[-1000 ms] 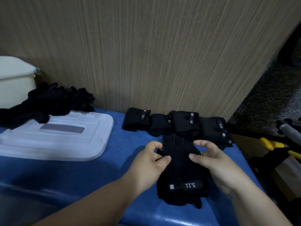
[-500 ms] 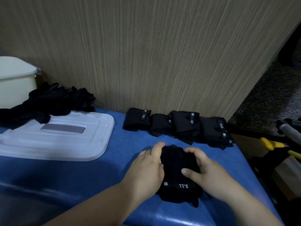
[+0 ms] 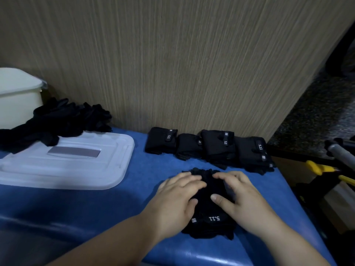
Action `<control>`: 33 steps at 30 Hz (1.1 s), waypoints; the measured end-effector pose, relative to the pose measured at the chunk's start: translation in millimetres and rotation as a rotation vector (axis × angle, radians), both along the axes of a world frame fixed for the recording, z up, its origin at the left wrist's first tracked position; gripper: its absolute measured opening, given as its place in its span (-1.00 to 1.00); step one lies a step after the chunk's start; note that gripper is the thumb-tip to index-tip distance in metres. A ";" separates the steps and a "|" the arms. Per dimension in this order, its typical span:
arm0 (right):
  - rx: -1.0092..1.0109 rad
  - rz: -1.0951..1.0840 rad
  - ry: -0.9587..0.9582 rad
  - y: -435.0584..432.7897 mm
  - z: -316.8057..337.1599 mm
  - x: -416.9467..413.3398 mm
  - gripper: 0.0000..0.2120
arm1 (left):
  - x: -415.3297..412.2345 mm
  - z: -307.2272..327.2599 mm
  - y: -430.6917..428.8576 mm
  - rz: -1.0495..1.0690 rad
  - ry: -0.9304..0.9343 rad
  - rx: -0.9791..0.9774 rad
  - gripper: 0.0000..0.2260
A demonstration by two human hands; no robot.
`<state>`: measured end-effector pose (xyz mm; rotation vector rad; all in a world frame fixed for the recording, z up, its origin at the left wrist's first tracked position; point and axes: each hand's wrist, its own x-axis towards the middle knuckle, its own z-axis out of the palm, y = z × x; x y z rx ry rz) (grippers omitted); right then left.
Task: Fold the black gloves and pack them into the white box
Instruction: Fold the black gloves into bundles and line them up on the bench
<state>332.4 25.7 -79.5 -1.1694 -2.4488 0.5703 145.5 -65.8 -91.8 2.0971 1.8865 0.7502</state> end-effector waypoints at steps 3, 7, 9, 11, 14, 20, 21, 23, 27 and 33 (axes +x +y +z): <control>0.079 0.129 0.018 2.8 -0.8 1.6 -0.63 | -3.2 -5.3 2.7 -0.089 0.114 -0.117 -0.60; -0.107 0.275 -0.167 4.9 -6.2 0.4 -0.54 | -10.8 -8.2 3.3 -0.118 0.222 -0.228 -0.54; -0.153 0.284 -0.265 6.7 -7.7 1.8 -0.47 | -12.5 -8.3 1.2 -0.124 0.258 -0.268 -0.52; -0.185 0.285 -0.344 8.4 -6.2 2.0 -0.46 | -13.4 -7.2 -1.4 -0.121 0.277 -0.287 -0.51; -0.184 0.293 -0.426 9.1 -2.6 0.6 -0.50 | -15.8 -5.3 -5.4 -0.111 0.283 -0.325 -0.50; -0.136 0.201 -0.513 15.5 -2.7 8.4 -0.50 | -24.3 -6.7 -12.2 -0.084 0.287 -0.306 -0.25; -0.133 0.169 -0.518 17.4 -1.8 11.2 -0.50 | -26.6 -6.7 -13.5 -0.075 0.286 -0.306 -0.23; -0.123 0.119 -0.499 21.0 0.9 17.0 -0.48 | -32.7 -7.2 -14.4 -0.061 0.296 -0.302 -0.21; -0.001 0.132 -0.289 21.7 10.8 26.1 -0.46 | -43.8 -4.0 -15.5 -0.078 0.292 -0.191 -0.42; -0.157 0.287 -0.145 21.0 11.6 27.9 -0.53 | -39.5 -5.9 -14.3 -0.259 0.023 0.012 -0.43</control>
